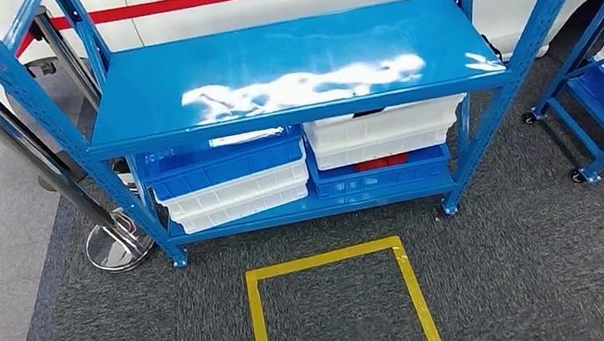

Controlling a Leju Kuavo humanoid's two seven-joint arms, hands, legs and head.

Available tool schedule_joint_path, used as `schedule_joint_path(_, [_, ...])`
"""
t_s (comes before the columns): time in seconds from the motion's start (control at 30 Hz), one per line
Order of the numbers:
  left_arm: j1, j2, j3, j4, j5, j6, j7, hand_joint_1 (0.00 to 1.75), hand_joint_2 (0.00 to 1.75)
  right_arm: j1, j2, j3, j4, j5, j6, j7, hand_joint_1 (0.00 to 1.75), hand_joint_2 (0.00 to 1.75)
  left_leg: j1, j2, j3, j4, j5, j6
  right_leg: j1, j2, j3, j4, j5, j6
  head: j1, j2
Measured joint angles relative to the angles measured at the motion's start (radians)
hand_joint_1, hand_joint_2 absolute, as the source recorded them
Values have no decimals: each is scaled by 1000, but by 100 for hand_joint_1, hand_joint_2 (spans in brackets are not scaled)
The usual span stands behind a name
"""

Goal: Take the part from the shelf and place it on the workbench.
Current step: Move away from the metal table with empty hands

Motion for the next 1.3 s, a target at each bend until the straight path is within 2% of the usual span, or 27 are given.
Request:
schedule_joint_path(0.07, [-1,0,0,0,-1,0,0,0,0,0,-2,0,0,2,3,0,0,0,2,-2,32,-17,0,15,-1,-4,-2,33,-5,12,0,0])
schedule_joint_path(0.1, [-1,0,1,0,-2,0,1,0,0,-1,-3,0,0,2,4,0,0,0,3,-2,46,-24,-3,20,-2,-6,-21,72,-20,15,0,0])
schedule_joint_path(0.2, [-3,-1,1,0,-3,0,3,0,0,-4,-4,0,0,4,4,0,0,0,1,-2,68,-28,-22,29,-4,-9,-134,227,-90,23,0,0])
schedule_joint_path(0.23, [-2,-1,1,0,-4,0,3,0,0,-3,-4,0,0,4,4,0,0,0,0,-3,77,-28,-31,29,-5,-10,-161,250,-95,24,0,0])
schedule_joint_path(0.27, [-1,-1,1,0,-5,0,4,0,0,-1,-4,0,0,4,4,0,0,0,0,-4,89,-28,-40,27,-5,-10,-173,240,-79,25,0,0])
schedule_joint_path(0.3, [0,-1,1,0,-5,0,5,0,0,0,-5,0,0,4,4,1,0,0,1,-5,102,-28,-50,25,-6,-11,-170,199,-41,25,0,0])
schedule_joint_path(0.33, [1,-1,1,0,-5,0,6,0,0,2,-6,0,0,4,4,1,0,0,1,-5,114,-28,-60,21,-7,-13,-156,138,12,24,0,0])
schedule_joint_path(0.37, [1,-1,1,0,-5,0,6,0,0,3,-7,0,0,5,5,1,0,0,0,-5,127,-26,-70,16,-6,-15,-144,83,47,23,0,0])
schedule_joint_path(0.4, [0,0,1,0,-5,0,7,0,0,3,-7,0,0,5,5,1,0,0,-1,-5,134,-26,-80,9,-4,-17,-134,44,67,17,0,0])
schedule_joint_path(0.43, [-2,0,1,0,-5,0,7,0,0,2,-7,0,0,5,6,2,0,0,-3,-4,140,-26,-89,3,-3,-19,-129,25,76,9,1,0])
schedule_joint_path(0.53, [-5,0,1,0,-4,0,8,0,0,1,-7,0,0,6,8,2,0,0,-4,-3,158,-14,-101,-15,-4,-16,-111,18,69,-14,1,0])
schedule_joint_path(0.57, [-5,0,1,0,-3,0,8,0,0,2,-7,0,0,7,8,2,0,0,-2,-3,155,7,-105,-20,-5,-16,-102,16,64,-20,1,0])
schedule_joint_path(0.6, [-6,0,1,0,-3,0,8,0,0,2,-6,0,0,7,8,2,0,0,0,-2,136,43,-117,-25,-6,-16,-93,14,60,-25,1,0])
schedule_joint_path(0.7, [-5,0,1,0,-2,0,8,0,0,1,-7,-1,0,5,8,2,0,0,4,-2,14,227,-183,-37,-5,-12,-75,12,43,-32,1,0])
schedule_joint_path(0.73, [-4,0,1,0,-2,0,8,0,0,1,-7,-2,0,2,8,2,0,0,4,-2,-21,264,-196,-37,-5,-7,-68,12,36,-32,1,0])
schedule_joint_path(0.77, [-3,0,1,0,-2,0,9,0,0,2,-7,-4,0,-2,8,2,0,0,4,-3,-39,266,-188,-36,-4,0,-59,12,30,-31,1,0])
schedule_joint_path(0.8, [-2,0,1,0,-2,0,9,0,0,1,-7,-6,0,-6,8,2,0,0,3,-4,-40,232,-157,-32,-3,8,-48,12,24,-30,1,0])
schedule_joint_path(0.87, [1,0,2,0,-2,0,10,0,0,0,-5,-10,0,-10,5,6,0,0,0,-18,-16,108,-57,-19,-2,22,-28,11,13,-28,1,0])
schedule_joint_path(0.9, [2,0,2,0,-2,1,10,0,0,-1,-4,-11,0,-10,1,8,0,0,-3,-24,-9,61,-31,-11,-2,30,-22,10,9,-26,0,0])
schedule_joint_path(0.93, [1,1,2,0,-1,2,11,0,0,-2,-2,-12,0,-8,-4,12,0,0,-7,-29,-5,33,-17,-3,-3,35,-19,8,5,-22,0,0])
schedule_joint_path(1.0, [-2,1,4,0,0,3,13,0,0,-2,-1,-14,0,-3,-14,18,0,0,-12,-28,-5,21,-18,8,-3,44,-14,2,-4,-10,0,0])
schedule_joint_path(1.07, [-4,-1,6,0,1,3,15,0,0,-1,-1,-14,0,4,-22,20,0,0,-5,-25,12,-1,7,16,-1,38,-5,6,-17,0,0,0])
schedule_joint_path(1.13, [-4,-3,8,0,2,2,17,0,0,-3,-2,-14,0,8,-28,20,0,0,2,-20,26,-21,17,22,0,15,-32,69,-57,7,0,0])
schedule_joint_path(1.2, [-4,-3,12,0,2,1,18,0,0,-5,-2,-14,0,9,-32,20,0,0,-1,-16,32,-26,14,27,-1,-4,-104,193,-112,14,0,0])
schedule_joint_path(1.23, [-4,-3,14,0,2,1,18,0,0,-6,-2,-14,0,9,-32,20,0,0,-1,-14,34,-25,11,28,-2,-6,-137,242,-123,17,0,0])
schedule_joint_path(1.27, [-4,-3,16,0,2,1,18,0,0,-6,-2,-14,0,9,-32,20,0,44,-2,-13,37,-25,7,28,-3,-7,-155,259,-113,19,0,0])
schedule_joint_path(1.3, [-3,-3,16,0,3,1,18,0,0,-5,-2,-14,0,9,-32,20,0,87,-2,-13,41,-24,3,27,-4,-8,-154,237,-81,21,0,0])
